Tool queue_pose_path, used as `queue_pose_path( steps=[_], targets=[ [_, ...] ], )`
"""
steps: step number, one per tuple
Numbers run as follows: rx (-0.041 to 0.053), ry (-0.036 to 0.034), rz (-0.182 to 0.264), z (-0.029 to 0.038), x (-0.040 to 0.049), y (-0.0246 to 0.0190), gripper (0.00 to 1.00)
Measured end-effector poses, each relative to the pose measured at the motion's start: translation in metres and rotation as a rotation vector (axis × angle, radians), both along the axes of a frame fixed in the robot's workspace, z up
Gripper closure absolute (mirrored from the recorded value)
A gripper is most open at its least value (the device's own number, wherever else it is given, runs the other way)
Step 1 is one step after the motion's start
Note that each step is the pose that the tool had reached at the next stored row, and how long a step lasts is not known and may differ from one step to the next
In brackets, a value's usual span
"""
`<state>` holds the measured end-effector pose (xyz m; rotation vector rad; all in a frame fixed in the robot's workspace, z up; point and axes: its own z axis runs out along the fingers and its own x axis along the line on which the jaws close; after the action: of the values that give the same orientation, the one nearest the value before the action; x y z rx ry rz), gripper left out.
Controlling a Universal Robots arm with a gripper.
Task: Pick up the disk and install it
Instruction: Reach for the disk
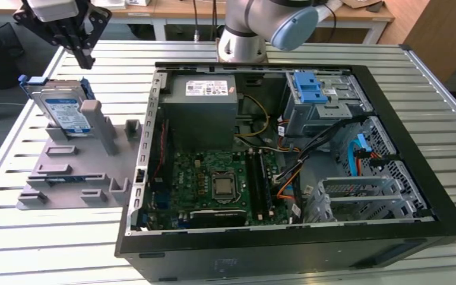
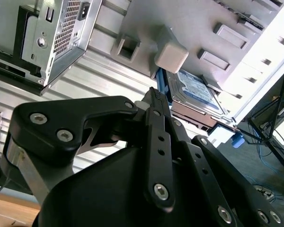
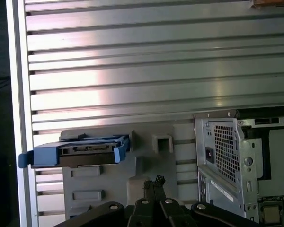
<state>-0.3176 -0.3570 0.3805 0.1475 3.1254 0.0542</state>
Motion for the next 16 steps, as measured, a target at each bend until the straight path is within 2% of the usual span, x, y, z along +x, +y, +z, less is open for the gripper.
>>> queue_pose_path(
  steps=[16],
  targets=[
    [-0.0001, 0.0028, -0.002, -0.0022, -0.0141, 0.0035, 0.89]
  ],
)
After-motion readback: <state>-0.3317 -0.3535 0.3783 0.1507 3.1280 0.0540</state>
